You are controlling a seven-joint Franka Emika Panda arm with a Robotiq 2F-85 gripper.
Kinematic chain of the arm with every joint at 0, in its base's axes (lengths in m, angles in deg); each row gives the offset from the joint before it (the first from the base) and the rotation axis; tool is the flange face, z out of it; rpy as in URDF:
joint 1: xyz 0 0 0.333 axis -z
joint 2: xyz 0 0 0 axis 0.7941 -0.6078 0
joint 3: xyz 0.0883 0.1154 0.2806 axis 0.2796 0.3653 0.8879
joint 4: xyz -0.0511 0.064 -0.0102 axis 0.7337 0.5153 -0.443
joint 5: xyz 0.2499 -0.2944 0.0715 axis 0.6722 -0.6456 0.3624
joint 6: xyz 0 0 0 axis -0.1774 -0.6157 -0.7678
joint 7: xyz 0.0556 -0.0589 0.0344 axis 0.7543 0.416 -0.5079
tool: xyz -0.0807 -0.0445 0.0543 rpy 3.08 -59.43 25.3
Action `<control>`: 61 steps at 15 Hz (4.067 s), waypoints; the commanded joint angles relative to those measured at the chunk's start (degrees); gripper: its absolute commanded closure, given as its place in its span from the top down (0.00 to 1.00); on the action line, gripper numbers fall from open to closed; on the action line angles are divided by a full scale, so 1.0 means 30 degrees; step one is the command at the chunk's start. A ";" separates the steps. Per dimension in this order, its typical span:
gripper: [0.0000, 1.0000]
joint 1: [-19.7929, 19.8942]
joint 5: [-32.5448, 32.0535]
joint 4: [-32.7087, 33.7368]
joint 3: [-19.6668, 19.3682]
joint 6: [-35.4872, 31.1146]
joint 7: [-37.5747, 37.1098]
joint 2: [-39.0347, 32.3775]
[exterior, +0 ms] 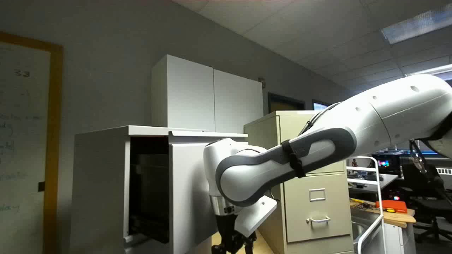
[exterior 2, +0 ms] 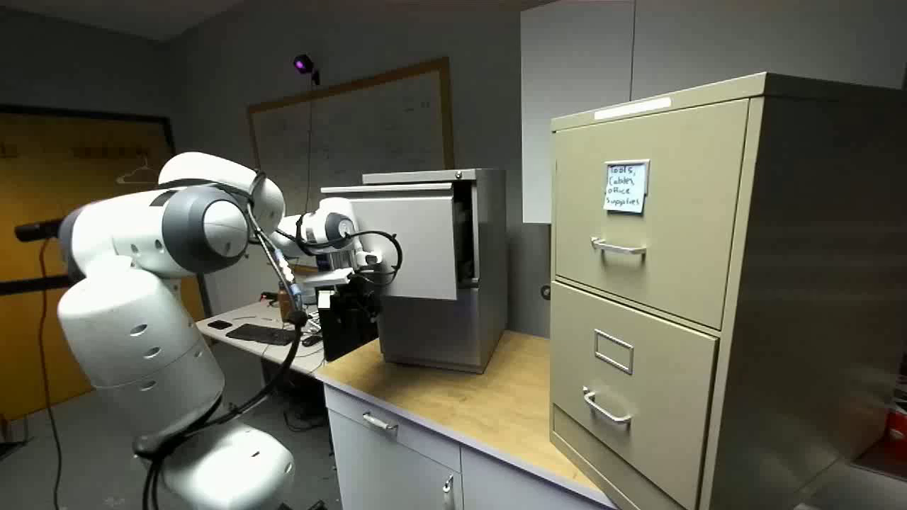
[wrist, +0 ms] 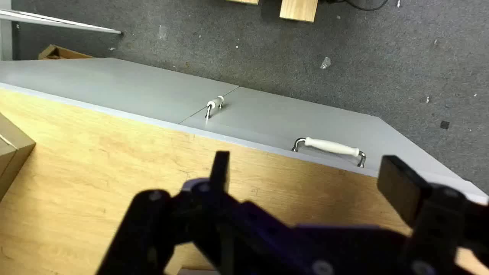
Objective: Close the topmost drawer on the left cabinet
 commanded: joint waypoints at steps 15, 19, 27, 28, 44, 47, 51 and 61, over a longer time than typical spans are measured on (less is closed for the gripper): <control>1.00 -0.0501 -0.0234 0.0055 -0.0453 -0.0021 -0.0245 -0.0042; 1.00 -0.0450 -0.0385 0.0086 -0.0628 -0.0262 -0.0555 0.0231; 1.00 0.0013 -0.1097 0.0051 -0.1279 -0.1936 -0.1173 0.2671; 0.96 0.0075 -0.1156 0.0020 -0.1331 -0.2371 -0.1240 0.3122; 0.06 0.1480 -0.2264 -0.0551 -0.0688 -1.0615 -0.3403 0.5335; 0.08 0.1353 -0.2087 -0.0132 -0.0699 -1.1577 -0.2850 0.4702; 0.07 0.1333 -0.2213 0.1316 -0.0330 -1.2178 -0.2472 0.3210; 0.07 0.0394 -0.3403 0.7963 0.0775 -1.1226 -0.2331 -0.2760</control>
